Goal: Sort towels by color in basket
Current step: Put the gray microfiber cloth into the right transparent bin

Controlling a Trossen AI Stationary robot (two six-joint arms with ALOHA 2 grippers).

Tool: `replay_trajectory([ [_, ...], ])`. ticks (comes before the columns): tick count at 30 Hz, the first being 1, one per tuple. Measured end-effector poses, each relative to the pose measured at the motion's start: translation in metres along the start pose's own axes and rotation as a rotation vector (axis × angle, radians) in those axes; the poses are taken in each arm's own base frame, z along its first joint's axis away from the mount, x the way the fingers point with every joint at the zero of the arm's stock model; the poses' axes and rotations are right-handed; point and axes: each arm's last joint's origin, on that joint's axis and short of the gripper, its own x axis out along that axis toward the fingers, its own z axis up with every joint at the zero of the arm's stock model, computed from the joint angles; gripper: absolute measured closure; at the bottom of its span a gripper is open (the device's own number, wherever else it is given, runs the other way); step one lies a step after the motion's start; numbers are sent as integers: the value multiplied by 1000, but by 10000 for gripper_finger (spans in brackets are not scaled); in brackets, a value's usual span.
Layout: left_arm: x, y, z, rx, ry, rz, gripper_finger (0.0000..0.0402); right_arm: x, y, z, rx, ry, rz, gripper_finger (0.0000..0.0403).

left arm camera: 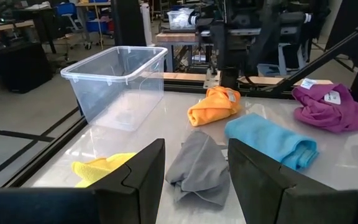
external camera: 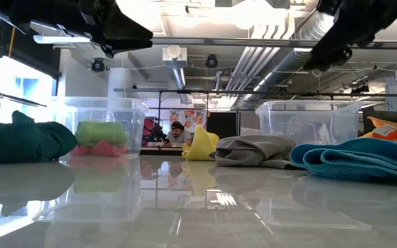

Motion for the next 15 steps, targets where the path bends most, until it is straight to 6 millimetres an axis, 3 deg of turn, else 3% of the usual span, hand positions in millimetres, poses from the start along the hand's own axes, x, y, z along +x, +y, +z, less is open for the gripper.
replay_trajectory([
  [8,0,0,0,-9,0,0,238,-11,12,14,34,65,-15,155],
  [15,1,0,-1,-13,6,0,238,0,28,25,-10,240,-59,155],
])
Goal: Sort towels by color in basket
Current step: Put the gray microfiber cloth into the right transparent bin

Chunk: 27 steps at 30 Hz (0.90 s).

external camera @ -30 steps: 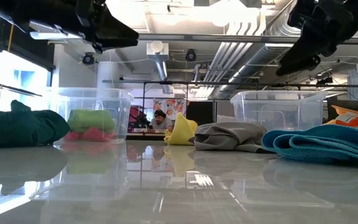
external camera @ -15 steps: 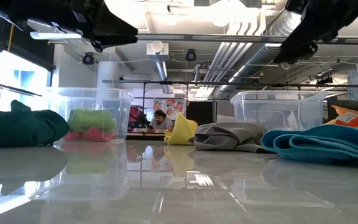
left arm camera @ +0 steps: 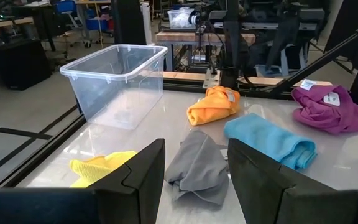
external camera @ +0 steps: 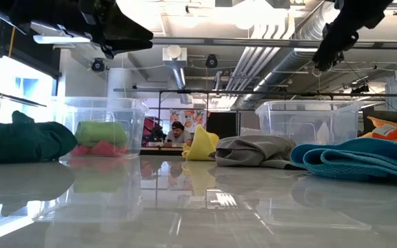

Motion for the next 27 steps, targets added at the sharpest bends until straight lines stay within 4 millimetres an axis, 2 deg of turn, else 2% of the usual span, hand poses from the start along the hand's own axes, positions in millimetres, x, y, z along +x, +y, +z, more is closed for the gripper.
replay_trajectory([
  [4,2,-1,-2,0,14,0,238,8,5,5,-16,137,-33,155],
  [13,9,-3,-10,-2,58,2,238,35,10,13,-57,302,67,155],
  [27,14,-5,-17,10,91,-2,238,93,-1,23,-160,287,40,155],
])
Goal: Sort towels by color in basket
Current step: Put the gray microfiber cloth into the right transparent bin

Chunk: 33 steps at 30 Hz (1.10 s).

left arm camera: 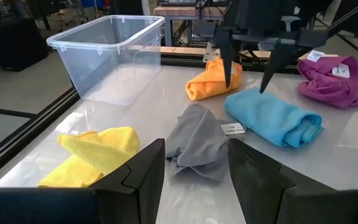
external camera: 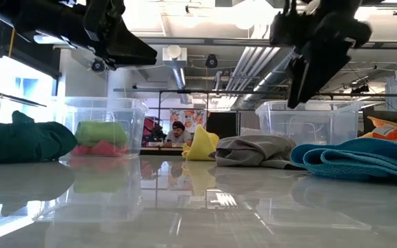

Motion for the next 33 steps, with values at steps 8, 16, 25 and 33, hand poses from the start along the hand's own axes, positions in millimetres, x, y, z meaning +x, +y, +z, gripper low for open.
replay_trajectory([
  [8,0,0,0,0,-1,0,238,24,-22,12,34,-23,-114,155],
  [16,0,0,0,-1,-3,0,238,59,-38,18,26,11,-117,155],
  [25,0,0,0,-1,-4,0,238,100,-51,14,78,106,-117,212],
  [33,0,0,0,-1,-4,0,238,101,-50,14,83,110,-94,357],
])
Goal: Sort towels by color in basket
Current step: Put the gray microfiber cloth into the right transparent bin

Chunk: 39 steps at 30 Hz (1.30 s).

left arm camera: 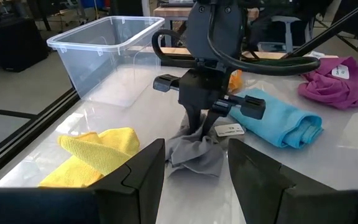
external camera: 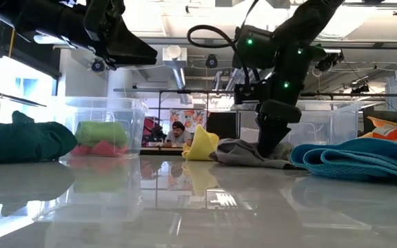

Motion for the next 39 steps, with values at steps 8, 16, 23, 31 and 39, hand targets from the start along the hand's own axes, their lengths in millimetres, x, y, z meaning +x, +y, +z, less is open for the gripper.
replay_trajectory([
  [8,0,0,0,-1,0,0,238,-60,2,-7,49,-103,-94,372],
  [16,0,0,1,-5,-14,0,238,-145,-16,-39,161,-265,-253,388],
  [23,0,0,2,-6,-19,-1,238,-209,-52,-68,278,-525,-389,378],
  [31,0,0,2,-7,-24,-1,238,-247,-90,-78,326,-748,-575,378],
  [39,0,0,2,2,-23,-1,238,-233,-121,-76,367,-632,-614,364],
])
